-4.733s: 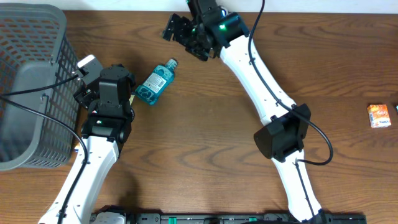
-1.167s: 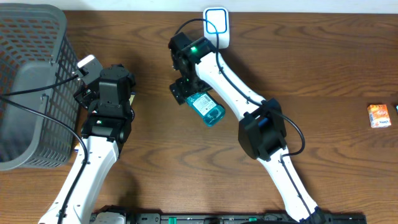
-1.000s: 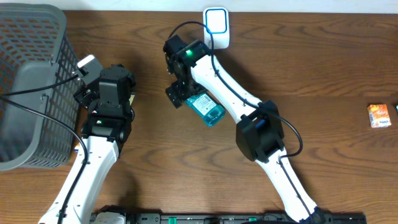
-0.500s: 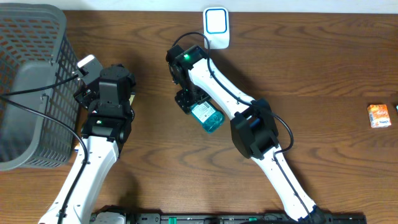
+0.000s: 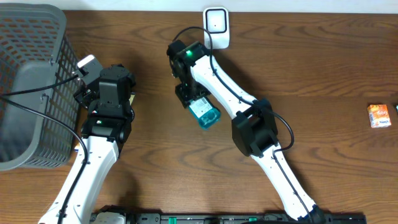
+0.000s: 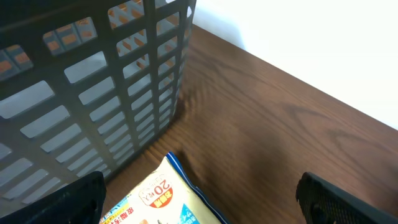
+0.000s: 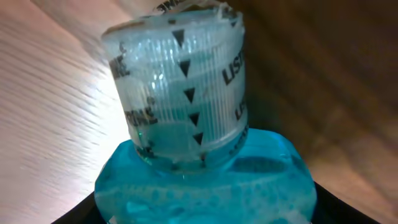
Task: Scan the item barcode
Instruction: 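Raise the bottle up to the barcode scanner with the right gripper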
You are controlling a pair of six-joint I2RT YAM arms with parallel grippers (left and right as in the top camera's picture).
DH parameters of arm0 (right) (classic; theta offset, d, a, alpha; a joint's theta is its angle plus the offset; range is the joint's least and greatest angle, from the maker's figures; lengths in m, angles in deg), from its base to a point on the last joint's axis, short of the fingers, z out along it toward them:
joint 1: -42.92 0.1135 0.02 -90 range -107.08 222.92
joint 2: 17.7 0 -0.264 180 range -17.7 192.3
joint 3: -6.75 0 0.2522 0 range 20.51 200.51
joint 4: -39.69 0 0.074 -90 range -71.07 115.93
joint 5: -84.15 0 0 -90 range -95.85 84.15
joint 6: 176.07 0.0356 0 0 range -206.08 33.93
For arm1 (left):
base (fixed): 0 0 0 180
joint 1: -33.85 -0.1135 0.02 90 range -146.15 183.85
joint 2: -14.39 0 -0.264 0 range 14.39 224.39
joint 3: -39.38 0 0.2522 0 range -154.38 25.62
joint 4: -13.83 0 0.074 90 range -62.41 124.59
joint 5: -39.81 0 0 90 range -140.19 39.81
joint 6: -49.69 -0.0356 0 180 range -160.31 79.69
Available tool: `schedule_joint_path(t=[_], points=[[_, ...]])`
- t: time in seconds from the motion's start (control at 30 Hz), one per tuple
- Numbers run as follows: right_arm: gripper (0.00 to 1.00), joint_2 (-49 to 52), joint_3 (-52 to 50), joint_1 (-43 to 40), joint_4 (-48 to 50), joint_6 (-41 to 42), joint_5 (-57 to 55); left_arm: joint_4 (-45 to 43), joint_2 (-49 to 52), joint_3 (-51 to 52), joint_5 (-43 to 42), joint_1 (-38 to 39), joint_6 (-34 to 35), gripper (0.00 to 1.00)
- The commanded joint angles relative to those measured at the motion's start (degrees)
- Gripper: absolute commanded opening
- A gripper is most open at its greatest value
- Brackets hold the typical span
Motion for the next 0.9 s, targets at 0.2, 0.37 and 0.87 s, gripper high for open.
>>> schedule_joint_path(t=[0.2,0.37,0.87], points=[[0.25,-0.8,22.0,-1.4,-3.0,1.8,2.3,0.0,0.3,0.4,1.4,-0.2,0.1,0.98],[0.28,-0.8,26.7,-2.9,2.4,1.7,0.8,0.0,0.3,0.4,1.4,-0.2,0.1,0.98],[0.2,-0.7,18.7,-19.5,33.3,-3.3,47.5,0.0,0.3,0.4,1.3,-0.2,0.1,0.98]])
